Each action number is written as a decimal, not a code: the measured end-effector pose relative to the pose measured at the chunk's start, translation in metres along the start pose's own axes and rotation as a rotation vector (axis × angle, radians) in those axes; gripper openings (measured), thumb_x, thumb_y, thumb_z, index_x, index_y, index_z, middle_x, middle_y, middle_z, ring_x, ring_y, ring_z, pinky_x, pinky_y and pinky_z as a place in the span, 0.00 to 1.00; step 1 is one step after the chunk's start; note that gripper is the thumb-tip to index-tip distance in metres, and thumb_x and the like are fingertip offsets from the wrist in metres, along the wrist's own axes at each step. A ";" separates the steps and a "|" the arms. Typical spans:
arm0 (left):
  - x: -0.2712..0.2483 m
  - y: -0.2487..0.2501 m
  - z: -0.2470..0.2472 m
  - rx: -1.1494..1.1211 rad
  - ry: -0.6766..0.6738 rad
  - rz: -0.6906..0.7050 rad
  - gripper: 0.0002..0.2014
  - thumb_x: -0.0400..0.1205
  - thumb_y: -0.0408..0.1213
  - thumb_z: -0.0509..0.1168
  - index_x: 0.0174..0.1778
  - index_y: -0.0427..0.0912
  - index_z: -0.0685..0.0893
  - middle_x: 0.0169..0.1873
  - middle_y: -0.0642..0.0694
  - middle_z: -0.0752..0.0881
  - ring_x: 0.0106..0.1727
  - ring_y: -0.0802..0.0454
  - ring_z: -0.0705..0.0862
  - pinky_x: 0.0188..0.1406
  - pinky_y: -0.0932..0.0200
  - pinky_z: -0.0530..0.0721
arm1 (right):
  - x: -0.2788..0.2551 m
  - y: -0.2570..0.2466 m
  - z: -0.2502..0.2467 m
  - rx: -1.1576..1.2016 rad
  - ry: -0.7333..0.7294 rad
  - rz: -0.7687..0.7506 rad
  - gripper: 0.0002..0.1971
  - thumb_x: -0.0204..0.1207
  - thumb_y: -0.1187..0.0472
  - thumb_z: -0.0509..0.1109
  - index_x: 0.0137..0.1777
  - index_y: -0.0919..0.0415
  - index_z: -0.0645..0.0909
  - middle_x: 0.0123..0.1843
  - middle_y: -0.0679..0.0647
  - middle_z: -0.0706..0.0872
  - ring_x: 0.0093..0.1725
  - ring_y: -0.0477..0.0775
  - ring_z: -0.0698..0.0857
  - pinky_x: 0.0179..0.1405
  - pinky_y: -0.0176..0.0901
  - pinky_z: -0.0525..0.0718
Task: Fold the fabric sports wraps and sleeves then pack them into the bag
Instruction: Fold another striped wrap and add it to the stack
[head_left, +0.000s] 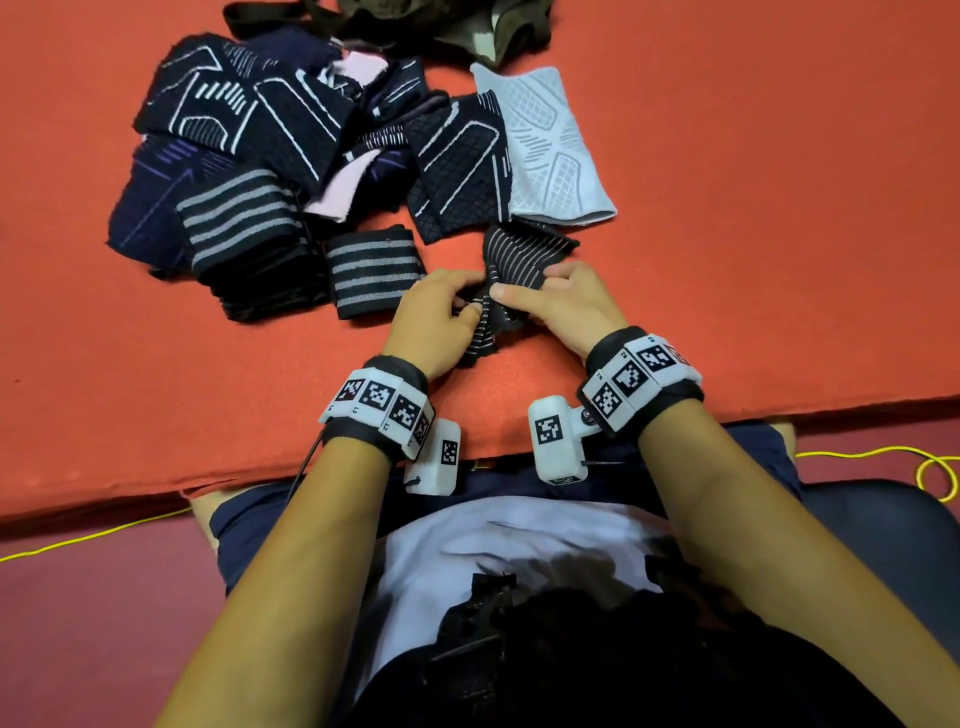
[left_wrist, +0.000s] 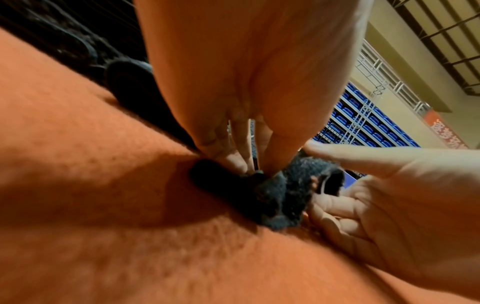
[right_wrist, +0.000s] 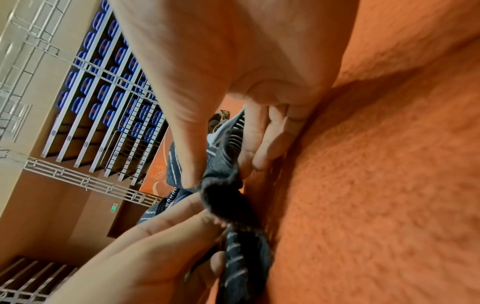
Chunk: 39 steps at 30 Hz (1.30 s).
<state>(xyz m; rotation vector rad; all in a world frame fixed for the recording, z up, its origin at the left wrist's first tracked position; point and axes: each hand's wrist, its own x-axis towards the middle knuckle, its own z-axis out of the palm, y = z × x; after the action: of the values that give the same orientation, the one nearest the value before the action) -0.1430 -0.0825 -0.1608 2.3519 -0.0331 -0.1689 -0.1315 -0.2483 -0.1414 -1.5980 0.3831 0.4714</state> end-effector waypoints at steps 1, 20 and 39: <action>0.001 0.001 0.001 0.013 -0.010 0.004 0.20 0.82 0.31 0.67 0.71 0.44 0.84 0.59 0.44 0.85 0.51 0.54 0.81 0.62 0.63 0.74 | -0.003 -0.002 0.000 -0.005 -0.030 -0.024 0.18 0.71 0.72 0.81 0.47 0.60 0.73 0.42 0.53 0.88 0.33 0.38 0.88 0.36 0.31 0.85; 0.000 0.002 0.000 0.087 -0.065 -0.055 0.09 0.77 0.40 0.75 0.48 0.46 0.82 0.55 0.46 0.77 0.60 0.47 0.75 0.64 0.56 0.72 | 0.005 0.003 -0.006 -0.067 0.076 -0.049 0.19 0.67 0.73 0.68 0.53 0.55 0.89 0.43 0.56 0.91 0.42 0.55 0.89 0.52 0.56 0.88; -0.001 -0.009 -0.022 -0.083 0.104 -0.118 0.07 0.81 0.45 0.71 0.40 0.46 0.88 0.32 0.55 0.86 0.37 0.60 0.82 0.43 0.61 0.79 | 0.021 0.017 -0.031 -0.289 0.319 -0.162 0.24 0.64 0.61 0.64 0.59 0.49 0.89 0.49 0.46 0.92 0.52 0.52 0.89 0.60 0.57 0.87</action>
<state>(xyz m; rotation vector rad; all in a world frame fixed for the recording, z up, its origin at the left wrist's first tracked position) -0.1411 -0.0606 -0.1521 2.2772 0.1608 -0.1026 -0.1195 -0.2797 -0.1650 -1.9761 0.4345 0.1493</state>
